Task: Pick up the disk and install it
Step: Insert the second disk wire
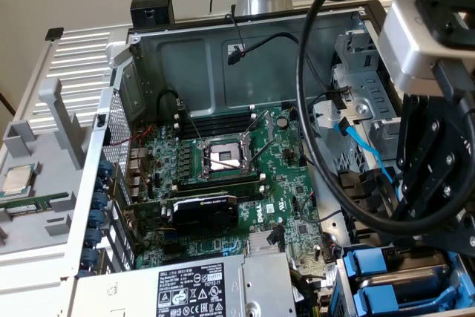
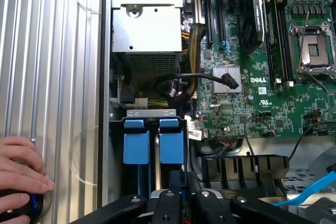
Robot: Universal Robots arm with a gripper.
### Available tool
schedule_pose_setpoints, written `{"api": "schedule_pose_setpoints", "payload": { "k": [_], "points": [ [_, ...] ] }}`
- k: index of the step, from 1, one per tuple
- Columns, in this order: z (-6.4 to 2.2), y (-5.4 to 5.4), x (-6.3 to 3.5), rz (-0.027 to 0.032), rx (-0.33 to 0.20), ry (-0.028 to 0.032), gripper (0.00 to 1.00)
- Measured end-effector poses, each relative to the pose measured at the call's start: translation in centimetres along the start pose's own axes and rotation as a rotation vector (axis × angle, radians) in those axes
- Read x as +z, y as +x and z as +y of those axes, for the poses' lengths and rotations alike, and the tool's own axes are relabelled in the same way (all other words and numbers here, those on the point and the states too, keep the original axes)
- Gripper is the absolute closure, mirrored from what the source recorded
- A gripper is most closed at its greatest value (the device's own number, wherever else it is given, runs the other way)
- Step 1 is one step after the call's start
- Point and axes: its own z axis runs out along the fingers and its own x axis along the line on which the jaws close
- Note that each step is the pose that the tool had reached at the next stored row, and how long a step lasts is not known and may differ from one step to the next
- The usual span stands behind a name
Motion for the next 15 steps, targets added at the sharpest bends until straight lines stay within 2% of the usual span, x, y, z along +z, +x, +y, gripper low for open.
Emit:
{"api": "schedule_pose_setpoints", "payload": {
  "k": [15],
  "points": [
    [-0.21, 0.0, -0.03, 0.0009, -0.006, -0.0003, 0.84]
  ]
}}
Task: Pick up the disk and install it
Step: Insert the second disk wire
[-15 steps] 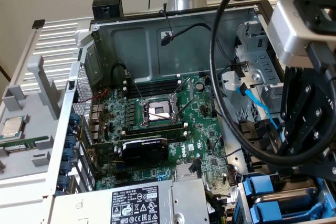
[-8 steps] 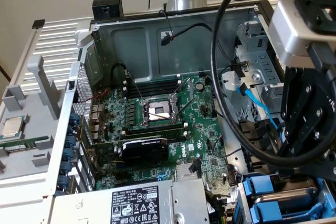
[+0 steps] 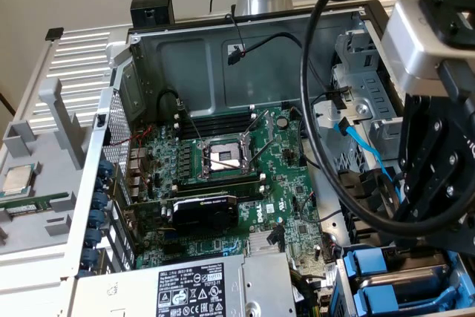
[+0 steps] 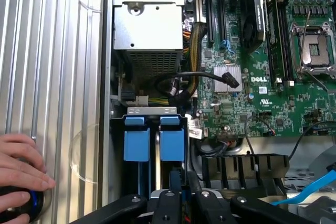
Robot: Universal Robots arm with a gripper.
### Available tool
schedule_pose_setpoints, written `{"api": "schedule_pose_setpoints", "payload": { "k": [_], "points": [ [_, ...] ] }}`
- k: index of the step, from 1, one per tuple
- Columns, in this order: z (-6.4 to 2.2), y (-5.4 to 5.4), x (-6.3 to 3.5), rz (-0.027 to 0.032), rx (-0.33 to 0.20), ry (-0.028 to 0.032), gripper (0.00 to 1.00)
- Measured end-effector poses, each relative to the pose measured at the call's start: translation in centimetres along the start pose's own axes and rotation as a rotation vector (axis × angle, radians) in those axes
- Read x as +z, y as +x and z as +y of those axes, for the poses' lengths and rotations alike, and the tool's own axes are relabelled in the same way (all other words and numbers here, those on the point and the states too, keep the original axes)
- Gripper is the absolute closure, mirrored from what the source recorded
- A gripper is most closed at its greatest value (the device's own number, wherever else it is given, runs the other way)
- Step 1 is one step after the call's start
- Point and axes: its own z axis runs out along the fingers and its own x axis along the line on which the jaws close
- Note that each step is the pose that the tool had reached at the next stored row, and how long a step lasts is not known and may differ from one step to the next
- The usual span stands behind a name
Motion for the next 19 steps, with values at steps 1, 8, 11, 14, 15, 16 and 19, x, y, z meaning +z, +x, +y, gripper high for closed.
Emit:
{"api": "schedule_pose_setpoints", "payload": {
  "k": [1, 8, 11, 14, 15, 16, 19],
  "points": [
    [-0.01, 0.0, 0.0, 0.0001, 0.0, 0.0, 0.84],
    [-0.05, 0.19, 0.02, -0.0026, -0.001, -0.0001, 0.84],
    [-0.06, 0.19, 0.04, -0.0035, -0.001, -0.0001, 0.84],
    [-0.12, 0.19, 0.06, -0.0038, -0.001, -0.0002, 0.84],
    [-0.14, 0.2, 0.06, -0.0036, -0.001, -0.0002, 0.84],
    [-0.16, 0.2, 0.07, -0.0036, -0.001, -0.0002, 0.84],
    [-0.18, 0.2, 0.14, -0.0038, -0.001, -0.0002, 0.84]
  ]
}}
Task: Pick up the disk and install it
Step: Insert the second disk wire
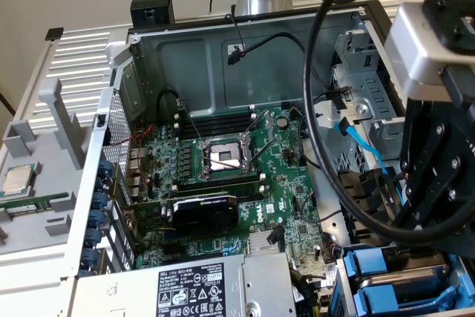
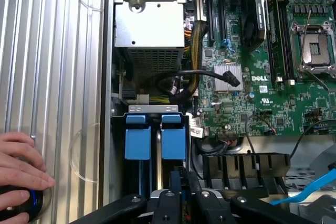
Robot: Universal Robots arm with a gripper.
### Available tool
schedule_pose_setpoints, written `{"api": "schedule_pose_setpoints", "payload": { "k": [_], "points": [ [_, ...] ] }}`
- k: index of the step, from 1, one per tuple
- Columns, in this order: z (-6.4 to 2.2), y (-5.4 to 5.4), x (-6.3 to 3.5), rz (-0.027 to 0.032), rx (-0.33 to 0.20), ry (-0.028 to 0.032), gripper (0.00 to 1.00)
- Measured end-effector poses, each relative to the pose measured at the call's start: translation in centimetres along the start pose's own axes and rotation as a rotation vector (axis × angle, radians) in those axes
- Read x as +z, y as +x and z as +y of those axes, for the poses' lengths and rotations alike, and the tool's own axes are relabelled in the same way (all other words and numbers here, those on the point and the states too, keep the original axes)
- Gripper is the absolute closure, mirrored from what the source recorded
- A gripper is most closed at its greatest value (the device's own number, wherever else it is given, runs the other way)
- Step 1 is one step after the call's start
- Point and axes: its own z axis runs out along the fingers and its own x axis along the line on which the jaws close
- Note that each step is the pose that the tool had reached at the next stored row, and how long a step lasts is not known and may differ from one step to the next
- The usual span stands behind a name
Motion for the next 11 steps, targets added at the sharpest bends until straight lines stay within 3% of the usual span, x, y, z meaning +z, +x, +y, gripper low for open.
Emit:
{"api": "schedule_pose_setpoints", "payload": {
  "k": [11],
  "points": [
    [-0.14, 0.0, 0.05, 0.0002, 0.0, -0.0001, 0.84]
  ]
}}
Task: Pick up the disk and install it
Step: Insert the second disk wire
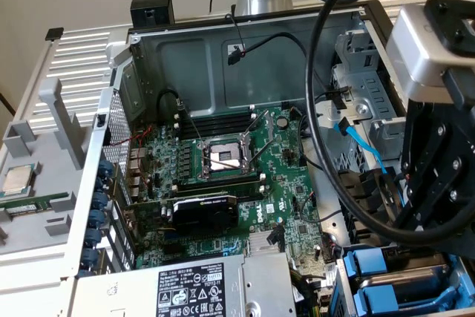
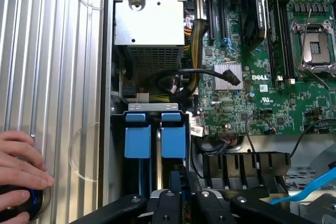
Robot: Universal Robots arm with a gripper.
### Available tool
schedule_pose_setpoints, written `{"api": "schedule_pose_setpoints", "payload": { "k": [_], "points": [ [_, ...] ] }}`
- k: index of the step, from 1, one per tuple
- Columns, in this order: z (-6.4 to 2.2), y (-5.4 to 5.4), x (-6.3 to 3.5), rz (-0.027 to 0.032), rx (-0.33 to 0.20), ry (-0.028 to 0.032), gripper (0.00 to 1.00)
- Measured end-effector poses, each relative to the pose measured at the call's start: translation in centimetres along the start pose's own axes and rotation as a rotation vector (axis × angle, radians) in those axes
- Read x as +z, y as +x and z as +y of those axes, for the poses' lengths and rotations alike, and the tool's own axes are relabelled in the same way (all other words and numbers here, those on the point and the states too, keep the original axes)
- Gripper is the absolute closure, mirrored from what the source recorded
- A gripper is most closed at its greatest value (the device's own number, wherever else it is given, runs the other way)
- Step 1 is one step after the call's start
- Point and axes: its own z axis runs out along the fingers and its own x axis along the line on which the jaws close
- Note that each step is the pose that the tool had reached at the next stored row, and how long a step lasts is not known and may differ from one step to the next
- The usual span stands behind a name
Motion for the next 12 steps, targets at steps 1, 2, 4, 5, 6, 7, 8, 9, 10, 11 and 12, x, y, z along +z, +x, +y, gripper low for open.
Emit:
{"api": "schedule_pose_setpoints", "payload": {
  "k": [1, 2, 4, 5, 6, 7, 8, 9, 10, 11, 12],
  "points": [
    [0.0, 0.0, 0.01, 0.0001, 0.0, -0.0002, 0.84],
    [-0.01, -0.01, 0.03, -0.0001, 0.0, -0.0005, 0.84],
    [-0.01, -0.03, 0.06, -0.0001, 0.0, -0.0016, 0.84],
    [-0.02, -0.05, 0.08, -0.0002, 0.0, -0.0026, 0.84],
    [-0.02, -0.09, 0.09, 0.0001, 0.0, -0.0037, 0.84],
    [-0.03, -0.1, 0.11, -0.0001, 0.0, -0.0045, 0.84],
    [-0.06, -0.11, 0.11, 0.0, 0.0, -0.0053, 0.84],
    [-0.1, -0.12, 0.1, 0.0003, 0.0, -0.0055, 0.84],
    [-0.14, -0.12, 0.09, 0.0003, 0.0, -0.0056, 0.84],
    [-0.17, -0.12, 0.08, 0.0002, 0.0, -0.0056, 0.84],
    [-0.19, -0.12, 0.09, 0.0002, 0.0, -0.0057, 0.84]
  ]
}}
